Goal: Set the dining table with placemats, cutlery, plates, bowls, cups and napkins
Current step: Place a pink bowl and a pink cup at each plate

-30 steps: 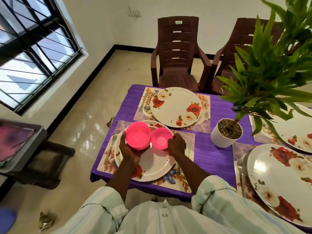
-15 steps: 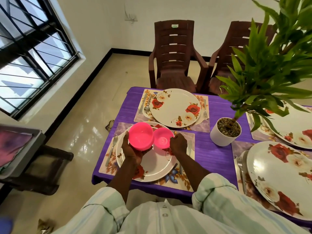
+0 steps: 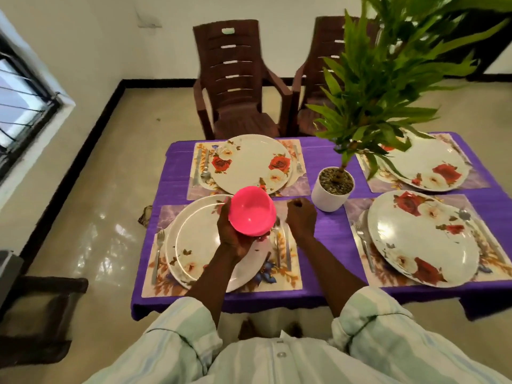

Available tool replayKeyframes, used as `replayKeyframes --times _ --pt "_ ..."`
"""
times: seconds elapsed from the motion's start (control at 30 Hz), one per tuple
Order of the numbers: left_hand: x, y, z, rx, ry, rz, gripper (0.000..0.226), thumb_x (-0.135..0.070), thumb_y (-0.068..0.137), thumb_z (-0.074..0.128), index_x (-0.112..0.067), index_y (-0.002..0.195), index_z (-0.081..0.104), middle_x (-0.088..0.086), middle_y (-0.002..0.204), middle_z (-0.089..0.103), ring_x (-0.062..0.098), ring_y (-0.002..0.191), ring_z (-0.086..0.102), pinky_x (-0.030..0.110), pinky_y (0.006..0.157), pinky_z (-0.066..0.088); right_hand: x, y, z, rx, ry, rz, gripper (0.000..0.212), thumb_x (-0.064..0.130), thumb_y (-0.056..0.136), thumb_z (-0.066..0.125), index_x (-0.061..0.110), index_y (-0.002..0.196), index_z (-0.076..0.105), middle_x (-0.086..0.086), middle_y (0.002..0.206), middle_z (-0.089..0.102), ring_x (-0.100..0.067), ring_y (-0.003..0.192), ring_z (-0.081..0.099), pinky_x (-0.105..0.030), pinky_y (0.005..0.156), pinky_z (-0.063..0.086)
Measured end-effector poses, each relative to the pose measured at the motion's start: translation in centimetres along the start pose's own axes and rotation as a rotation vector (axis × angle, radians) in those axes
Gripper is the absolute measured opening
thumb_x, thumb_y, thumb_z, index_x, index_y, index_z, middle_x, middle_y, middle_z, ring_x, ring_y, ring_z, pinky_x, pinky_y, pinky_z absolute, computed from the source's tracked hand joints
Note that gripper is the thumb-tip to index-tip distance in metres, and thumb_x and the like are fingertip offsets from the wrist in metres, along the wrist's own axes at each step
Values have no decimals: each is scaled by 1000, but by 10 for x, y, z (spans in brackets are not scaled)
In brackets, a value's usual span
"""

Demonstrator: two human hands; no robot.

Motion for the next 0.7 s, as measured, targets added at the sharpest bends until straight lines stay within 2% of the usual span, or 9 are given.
replayKeyframes --times 0.07,0.13,0.23,0.3,0.4,0.53,0.63,0.7 --pt "20 5 18 9 32 -71 69 -64 73 63 -22 127 58 17 124 61 42 110 58 57 79 52 -4 5 -31 -47 46 -20 21 22 81 51 13 62 50 -9 59 58 -33 63 61 -44 61 49" --pt "42 8 34 34 43 -143 85 -60 49 82 -22 122 60 17 116 66 42 105 60 58 76 54 -8 10 -61 -66 106 -39 26 23 85 52 7 64 53 -13 53 55 -27 51 56 -40 55 46" --pt "80 13 62 111 92 -201 88 -58 40 87 -19 116 65 17 115 67 44 106 60 62 77 52 -12 15 -107 -72 186 -54 44 42 90 57 2 71 59 -20 63 62 -20 52 55 -37 53 43" --pt "103 20 73 49 152 -191 84 -56 47 83 -19 119 62 16 119 65 43 109 59 65 82 50 -13 18 -131 -39 144 -89 46 43 89 64 2 71 58 -21 68 61 -18 58 54 -31 54 41" --pt "144 29 98 23 211 -186 68 -54 70 67 -17 126 58 17 127 61 40 112 59 69 90 44 -23 26 -169 -34 -53 -148 33 31 81 75 3 76 59 -11 71 61 -19 67 52 -30 61 31" --pt "194 39 141 60 227 -159 42 -47 85 58 -20 118 59 12 111 67 35 102 62 63 89 46 -52 46 -219 -56 -162 -168 25 22 80 73 13 72 50 4 64 49 -21 67 47 -30 62 29" --pt "239 42 172 39 221 -169 45 -46 83 59 -19 118 60 12 108 68 36 101 62 65 91 45 -74 66 -265 -53 -187 -164 18 21 81 71 12 78 56 1 70 54 -20 69 51 -29 64 33" --pt "272 44 193 -7 199 -173 51 -49 83 61 -17 123 59 16 115 66 39 105 61 65 90 45 -88 82 -297 -53 -223 -156 15 23 81 70 13 82 59 1 76 59 -19 72 54 -30 65 36"
Point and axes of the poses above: each hand's wrist, its own y-axis towards the middle knuckle, its own z-axis out of the palm, x = y × z, the point moved 5 cm from there along y, towards the middle knuckle
